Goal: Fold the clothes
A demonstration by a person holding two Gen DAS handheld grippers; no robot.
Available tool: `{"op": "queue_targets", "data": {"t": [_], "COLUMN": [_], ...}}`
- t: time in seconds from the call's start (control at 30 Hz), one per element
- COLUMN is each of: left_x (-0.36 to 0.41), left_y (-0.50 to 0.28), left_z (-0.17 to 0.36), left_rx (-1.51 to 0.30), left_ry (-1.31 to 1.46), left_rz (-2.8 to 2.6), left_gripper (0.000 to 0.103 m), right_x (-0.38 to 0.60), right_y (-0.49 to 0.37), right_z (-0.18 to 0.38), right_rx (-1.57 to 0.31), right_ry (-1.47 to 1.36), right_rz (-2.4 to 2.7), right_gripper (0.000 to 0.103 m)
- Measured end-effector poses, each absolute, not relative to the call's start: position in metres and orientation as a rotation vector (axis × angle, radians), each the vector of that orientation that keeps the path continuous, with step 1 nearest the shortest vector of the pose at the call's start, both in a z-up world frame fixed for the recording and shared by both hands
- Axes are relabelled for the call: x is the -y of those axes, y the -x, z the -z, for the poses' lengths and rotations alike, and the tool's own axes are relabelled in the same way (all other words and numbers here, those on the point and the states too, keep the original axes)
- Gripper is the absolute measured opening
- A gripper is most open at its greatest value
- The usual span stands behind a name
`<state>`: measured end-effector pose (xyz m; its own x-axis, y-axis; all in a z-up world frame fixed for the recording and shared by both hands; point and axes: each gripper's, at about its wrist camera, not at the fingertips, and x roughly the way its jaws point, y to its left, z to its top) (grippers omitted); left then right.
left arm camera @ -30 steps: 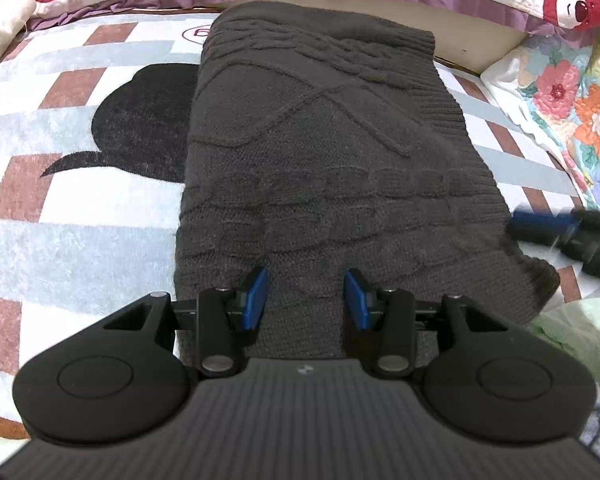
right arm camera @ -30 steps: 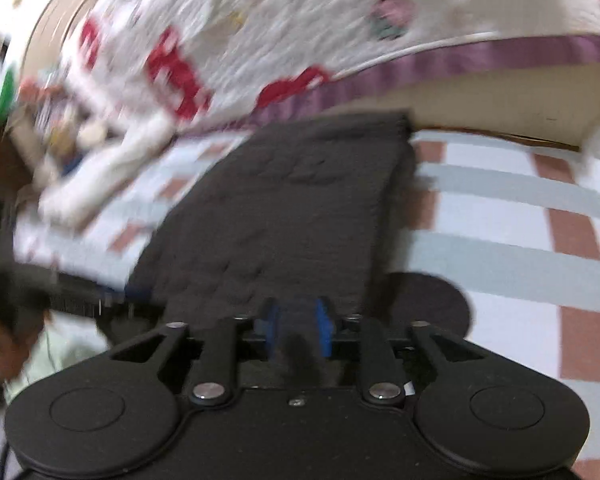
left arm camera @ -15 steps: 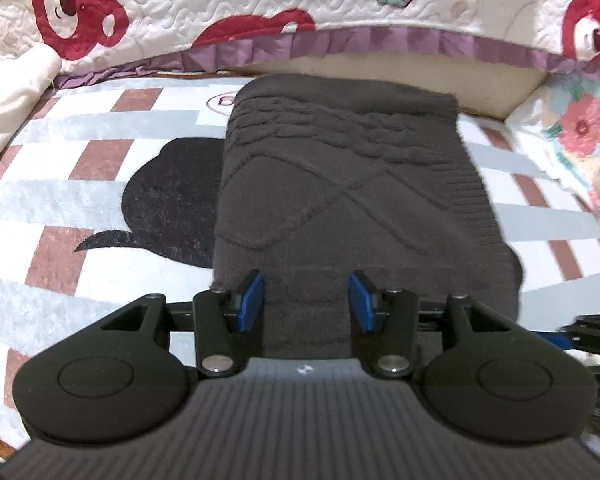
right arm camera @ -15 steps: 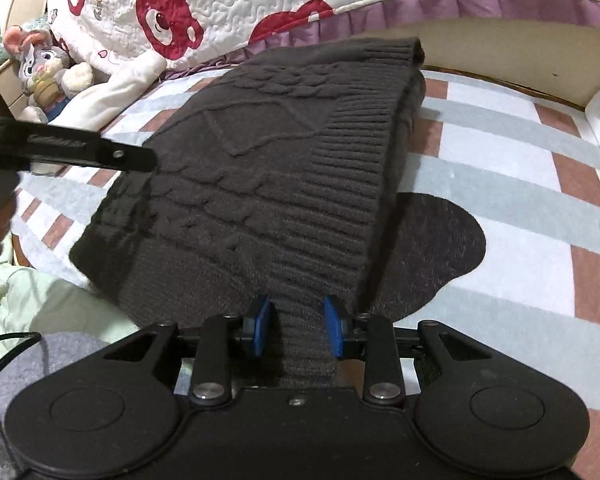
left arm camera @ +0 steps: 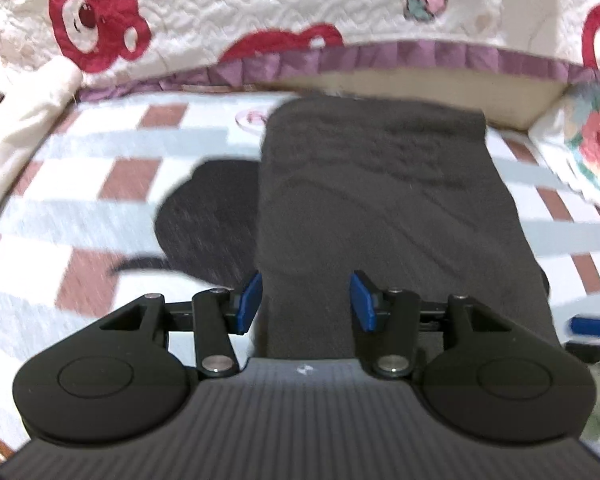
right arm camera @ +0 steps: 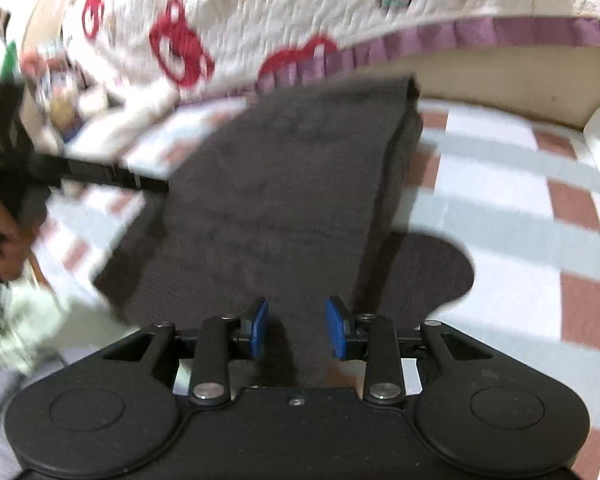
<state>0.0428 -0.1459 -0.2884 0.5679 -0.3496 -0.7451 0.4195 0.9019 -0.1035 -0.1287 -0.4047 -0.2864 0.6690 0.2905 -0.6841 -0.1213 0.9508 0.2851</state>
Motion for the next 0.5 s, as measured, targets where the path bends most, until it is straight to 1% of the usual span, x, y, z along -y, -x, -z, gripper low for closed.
{"op": "queue_targets", "data": {"t": [0.03, 0.1, 0.13, 0.27, 0.33, 0.47, 0.5], "left_x": [0.145, 0.145, 0.146, 0.138, 0.138, 0.148, 0.15], "left_y": [-0.05, -0.069, -0.078, -0.107, -0.107, -0.1, -0.098], "left_z": [0.288, 0.293, 0.299, 0.325, 0.33, 0.335, 0.335], "left_rx": [-0.843, -0.848, -0.872, -1.0, -0.999, -0.977, -0.971], "left_ry": [-0.088, -0.082, -0.062, 0.131, 0.138, 0.052, 0.029], "left_rz": [0.449, 0.432, 0.435, 0.471, 0.489, 0.549, 0.558], "left_gripper": [0.052, 0.053, 0.053, 0.053, 0.053, 0.051, 0.051], "right_x": [0.411, 0.418, 0.42, 0.425, 0.425, 0.428, 0.432], "right_y": [0.123, 0.106, 0.093, 0.038, 0.015, -0.029, -0.034], "right_z": [0.276, 0.26, 0.257, 0.256, 0.265, 0.294, 0.302], "right_rx": [-0.777, -0.73, -0.724, -0.736, -0.752, -0.828, -0.836], "right_ry": [-0.243, -0.247, -0.242, -0.218, -0.193, -0.164, -0.189], "right_rz": [-0.238, -0.224, -0.219, -0.143, -0.11, -0.049, -0.015], "right_gripper": [0.051, 0.062, 0.066, 0.066, 0.066, 0.066, 0.069]}}
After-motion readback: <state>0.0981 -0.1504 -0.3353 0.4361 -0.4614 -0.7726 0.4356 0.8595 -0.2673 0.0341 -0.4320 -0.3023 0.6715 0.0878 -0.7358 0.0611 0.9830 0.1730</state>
